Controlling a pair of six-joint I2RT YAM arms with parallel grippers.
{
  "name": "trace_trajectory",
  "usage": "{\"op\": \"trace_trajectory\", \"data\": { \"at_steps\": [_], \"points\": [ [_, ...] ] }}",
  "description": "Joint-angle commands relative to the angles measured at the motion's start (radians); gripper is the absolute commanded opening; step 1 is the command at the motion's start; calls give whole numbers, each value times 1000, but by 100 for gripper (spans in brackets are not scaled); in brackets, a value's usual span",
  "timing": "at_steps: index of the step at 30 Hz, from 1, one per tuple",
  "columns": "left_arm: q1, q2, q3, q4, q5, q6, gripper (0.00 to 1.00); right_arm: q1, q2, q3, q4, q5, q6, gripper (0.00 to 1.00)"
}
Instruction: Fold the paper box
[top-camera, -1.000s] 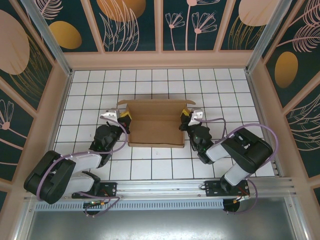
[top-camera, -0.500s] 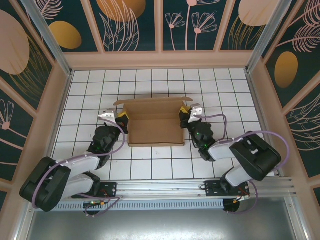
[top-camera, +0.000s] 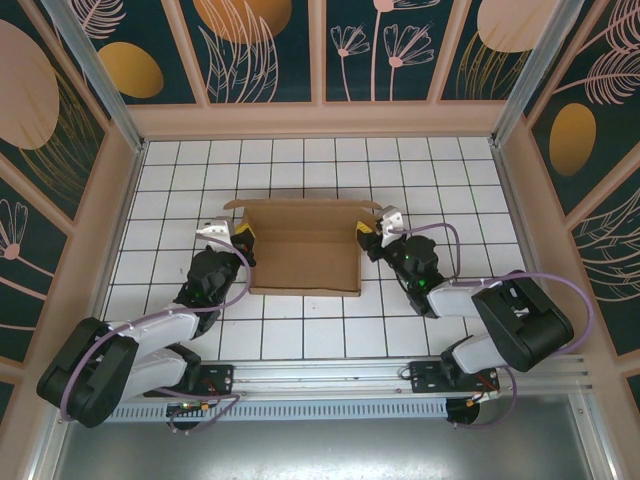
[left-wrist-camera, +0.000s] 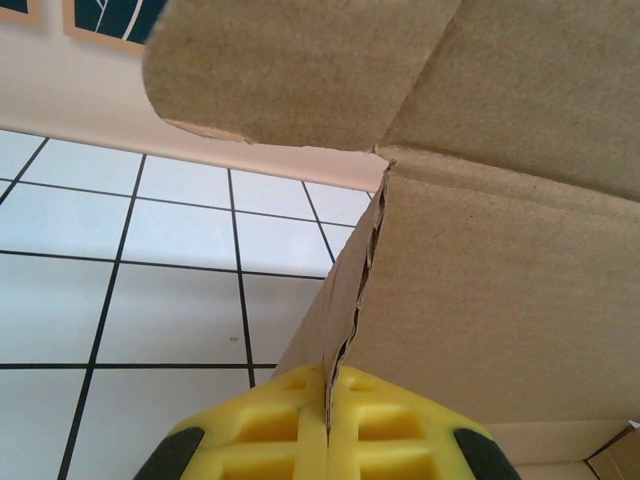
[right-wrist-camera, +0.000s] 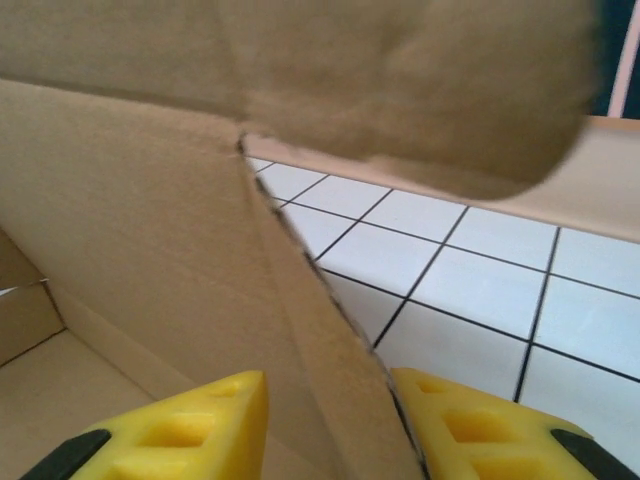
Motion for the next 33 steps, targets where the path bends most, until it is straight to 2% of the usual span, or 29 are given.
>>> {"op": "trace_trajectory", "data": {
  "at_steps": [1,5,16,24,26,29,33],
  "points": [
    [5,-16,22,-12,-27,23,0,-27,-35,-20,14,-36,-44,37],
    [5,-16,24,-12,-36,26,0,-42,-48,-26,15,-46,-47,37],
    [5,14,38,8,35,24,0,-42,0,3,20,-187,-21,22],
    [5,19,46,-4,52,34,0,-40,46,57,2,-128,-42,13],
    [6,19,46,-7,53,38,0,-40,54,72,-20,-109,-50,14],
    [5,19,46,-10,47,46,0,-41,62,81,-23,-90,-74,22],
    [6,22,50,-13,46,55,0,-43,66,98,-31,-97,-134,26]
  ]
}}
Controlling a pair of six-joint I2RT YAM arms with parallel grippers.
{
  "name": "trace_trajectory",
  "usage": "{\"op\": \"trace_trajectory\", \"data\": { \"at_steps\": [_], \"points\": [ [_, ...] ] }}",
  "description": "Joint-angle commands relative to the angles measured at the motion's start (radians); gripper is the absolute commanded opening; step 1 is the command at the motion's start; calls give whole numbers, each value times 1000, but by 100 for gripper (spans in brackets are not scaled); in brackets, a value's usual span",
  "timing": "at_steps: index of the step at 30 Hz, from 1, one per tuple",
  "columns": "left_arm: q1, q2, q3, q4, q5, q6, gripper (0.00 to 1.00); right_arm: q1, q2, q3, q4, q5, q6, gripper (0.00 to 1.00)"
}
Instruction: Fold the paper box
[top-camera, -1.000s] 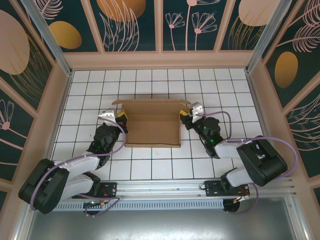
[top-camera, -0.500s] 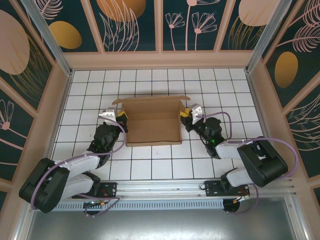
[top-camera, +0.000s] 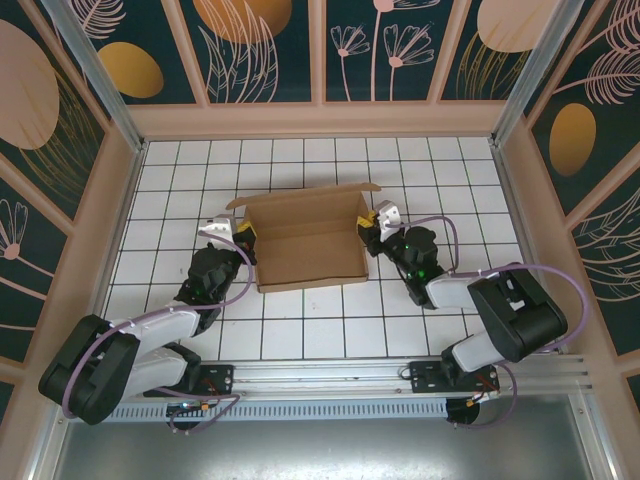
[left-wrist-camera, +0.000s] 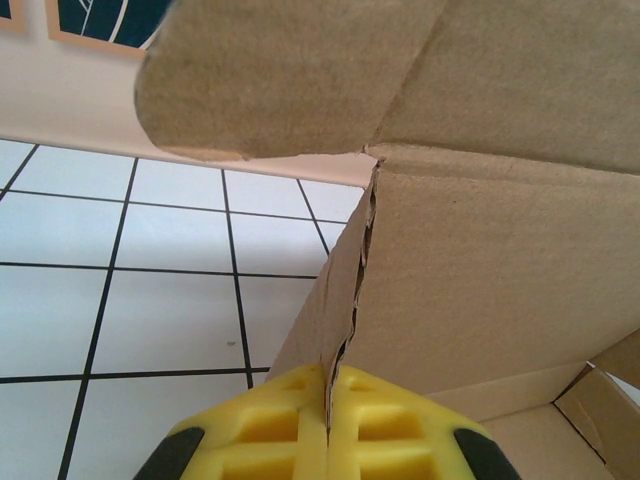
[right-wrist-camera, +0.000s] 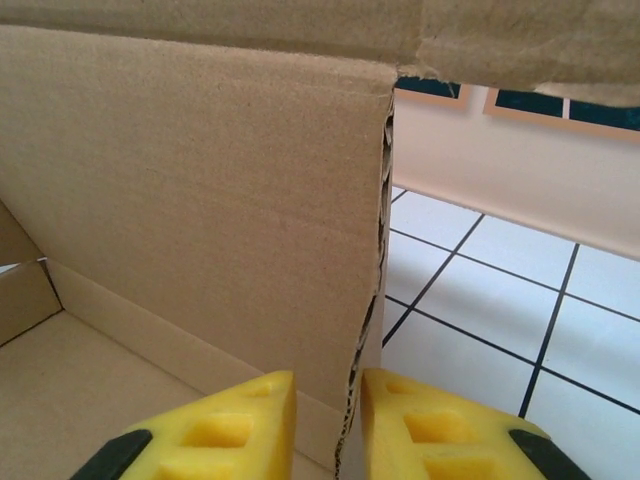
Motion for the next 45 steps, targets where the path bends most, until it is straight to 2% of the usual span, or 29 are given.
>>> {"op": "trace_trajectory", "data": {
  "at_steps": [1,4,10,17,25,31,33,41,45],
  "points": [
    [0,7,31,-3,20,24,0,-2,9,39,-4,7,-82,26],
    [1,11,37,-10,29,35,0,-2,6,45,7,28,-124,26],
    [0,19,42,-13,28,50,0,-3,22,54,29,61,-179,17],
    [0,41,63,-12,53,54,0,-2,81,84,39,42,-129,0],
    [0,45,46,11,46,-15,0,5,71,15,145,42,-4,0],
    [0,69,21,65,59,-124,0,104,89,-41,250,155,81,0],
    [-1,82,15,84,71,-158,0,151,105,-38,267,247,81,0],
    [-3,103,-16,106,83,-193,0,252,165,-44,378,443,111,0],
    [-3,95,-41,105,87,-210,0,274,217,-79,478,482,112,0]
  ]
}}
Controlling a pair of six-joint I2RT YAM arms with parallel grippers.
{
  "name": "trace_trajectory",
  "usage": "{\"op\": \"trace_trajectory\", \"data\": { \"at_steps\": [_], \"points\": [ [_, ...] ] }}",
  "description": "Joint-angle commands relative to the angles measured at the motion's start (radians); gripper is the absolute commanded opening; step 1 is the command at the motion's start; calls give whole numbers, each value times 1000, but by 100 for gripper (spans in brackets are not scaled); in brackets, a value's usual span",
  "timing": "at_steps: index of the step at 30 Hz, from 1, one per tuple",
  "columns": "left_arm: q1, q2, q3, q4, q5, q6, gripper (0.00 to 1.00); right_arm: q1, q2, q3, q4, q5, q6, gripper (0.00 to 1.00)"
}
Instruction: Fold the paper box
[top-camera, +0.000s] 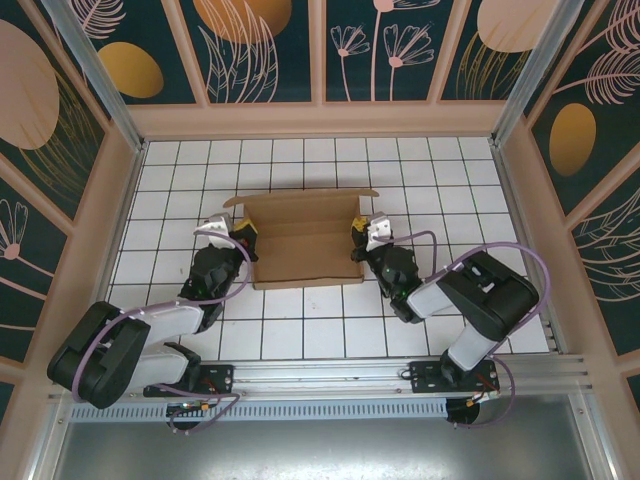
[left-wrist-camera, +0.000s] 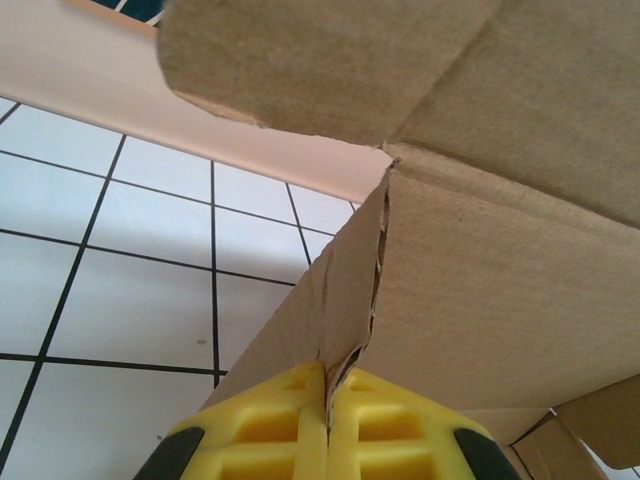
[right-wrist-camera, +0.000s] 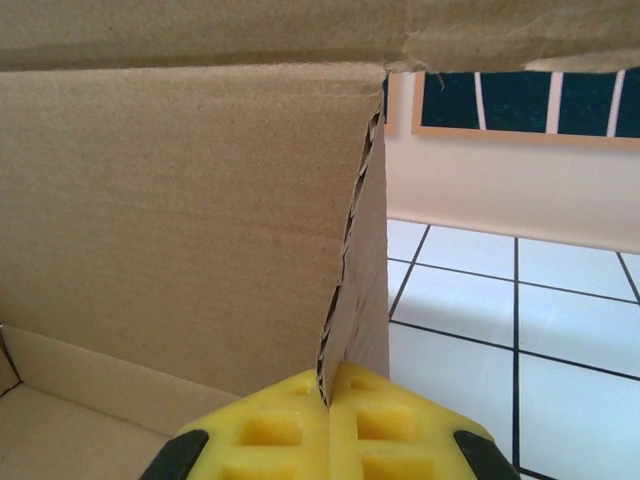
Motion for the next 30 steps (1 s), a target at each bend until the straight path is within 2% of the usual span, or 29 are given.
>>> {"op": "trace_trajectory", "data": {
  "at_steps": [1,6,19,27,30],
  "points": [
    [-11,3,-37,-16,79,-44,0,37,46,-34,157,25,17,0],
    [-13,-28,-74,-30,78,-62,0,59,107,-81,261,48,33,0],
    [-22,-81,-150,-60,67,-103,0,141,153,-143,278,120,72,0],
    [-23,-134,-183,-135,7,-122,0,190,186,-155,283,171,75,0],
    [-23,-150,-185,-166,-12,-111,0,195,180,-165,284,168,71,5]
  ]
}}
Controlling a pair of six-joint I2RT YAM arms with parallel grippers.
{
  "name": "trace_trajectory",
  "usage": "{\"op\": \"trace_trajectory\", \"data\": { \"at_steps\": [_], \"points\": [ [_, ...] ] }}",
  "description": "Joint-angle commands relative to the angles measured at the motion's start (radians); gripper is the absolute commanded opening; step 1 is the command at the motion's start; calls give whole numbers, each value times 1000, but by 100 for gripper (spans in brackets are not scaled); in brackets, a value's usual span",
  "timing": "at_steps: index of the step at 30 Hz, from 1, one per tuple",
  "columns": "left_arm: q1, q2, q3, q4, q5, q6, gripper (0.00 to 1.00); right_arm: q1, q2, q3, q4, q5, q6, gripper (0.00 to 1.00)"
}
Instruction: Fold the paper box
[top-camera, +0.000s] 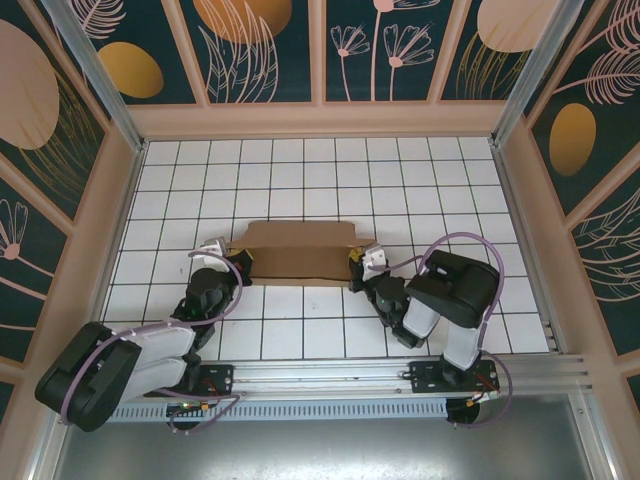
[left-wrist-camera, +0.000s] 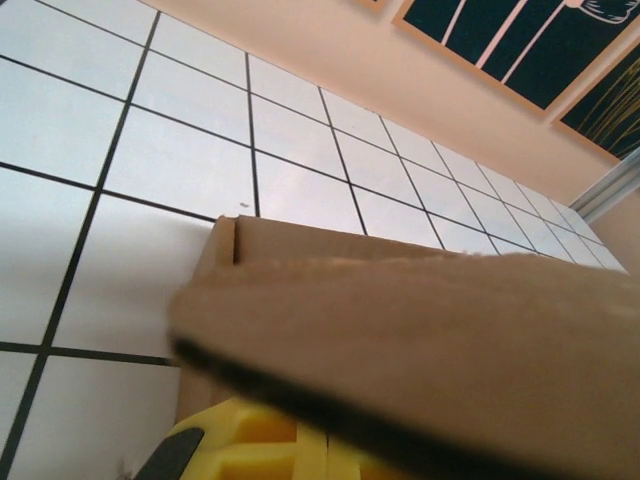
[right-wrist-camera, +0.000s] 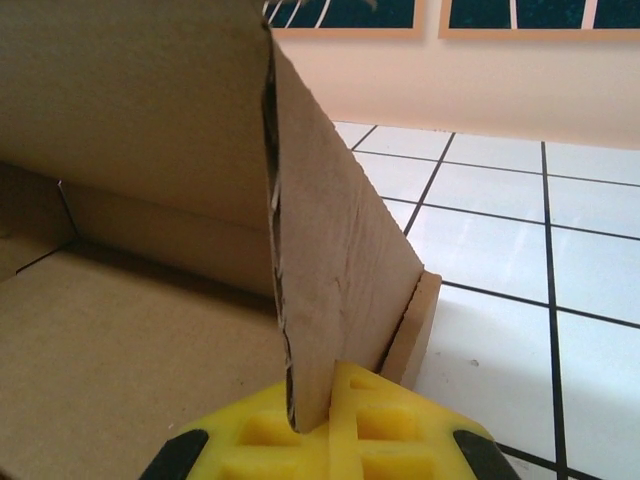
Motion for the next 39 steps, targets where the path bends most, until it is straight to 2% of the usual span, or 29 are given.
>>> {"op": "trace_trajectory", "data": {
  "at_steps": [1,7,10,12,18,23,25,27,30,33,35,39],
  "points": [
    [-9,-20,-10,-78,-29,-6,0,18,1,-25,86,10,14,7],
    [-9,-18,22,-137,-77,59,0,6,-72,-38,79,-6,-78,19],
    [-9,-3,55,-163,-88,98,0,-10,-93,-49,73,-43,-84,31],
    [-8,4,77,-178,-85,120,0,-10,-106,-64,77,-33,-87,35],
    [-9,34,99,-171,-84,133,0,-9,-229,-157,74,-42,-85,37],
    [-9,73,118,-154,-73,139,0,-9,-420,-260,66,-5,-76,37],
    [-9,92,130,-144,-67,142,0,-7,-553,-282,18,16,-81,37],
    [-10,111,148,-141,-61,143,0,-7,-720,-258,-147,57,-87,37],
    [-16,141,177,-142,-51,162,0,-32,-987,-138,-539,122,-72,37],
    [-34,171,212,-149,-46,185,0,-84,-1116,-41,-711,187,-33,33],
    [-45,197,236,-156,-35,192,0,-130,-1130,56,-878,111,-10,30],
    [-59,247,270,-160,7,209,0,-193,-1002,287,-1185,-10,80,28]
  ]
}}
